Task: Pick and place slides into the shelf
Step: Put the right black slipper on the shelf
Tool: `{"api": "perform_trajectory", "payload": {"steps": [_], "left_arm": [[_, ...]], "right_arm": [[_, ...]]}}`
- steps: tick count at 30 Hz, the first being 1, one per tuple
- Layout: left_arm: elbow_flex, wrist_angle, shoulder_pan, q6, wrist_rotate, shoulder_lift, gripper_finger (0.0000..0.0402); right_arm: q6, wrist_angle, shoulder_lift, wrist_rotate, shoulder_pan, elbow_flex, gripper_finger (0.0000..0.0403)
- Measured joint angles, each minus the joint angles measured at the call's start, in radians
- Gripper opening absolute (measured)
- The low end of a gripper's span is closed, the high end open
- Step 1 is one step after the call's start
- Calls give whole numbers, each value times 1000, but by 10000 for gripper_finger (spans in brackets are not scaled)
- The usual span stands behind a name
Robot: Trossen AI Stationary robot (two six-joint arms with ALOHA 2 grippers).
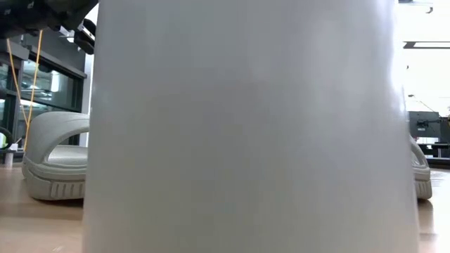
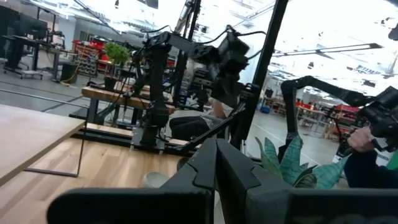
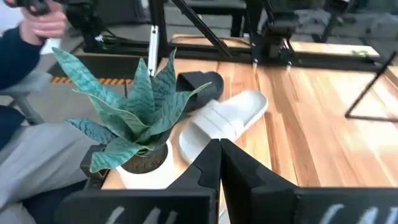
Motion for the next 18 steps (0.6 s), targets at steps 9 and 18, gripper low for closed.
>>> {"api": "perform_trajectory", "payload": {"steps": [9, 18], "left_arm": [[0, -1, 0, 0, 0, 0, 1], [0, -5, 0, 0, 0, 0, 1]], "right_arm": [[135, -244, 170, 127, 98, 219, 0], [410, -667, 354, 146, 138, 457, 0]]}}
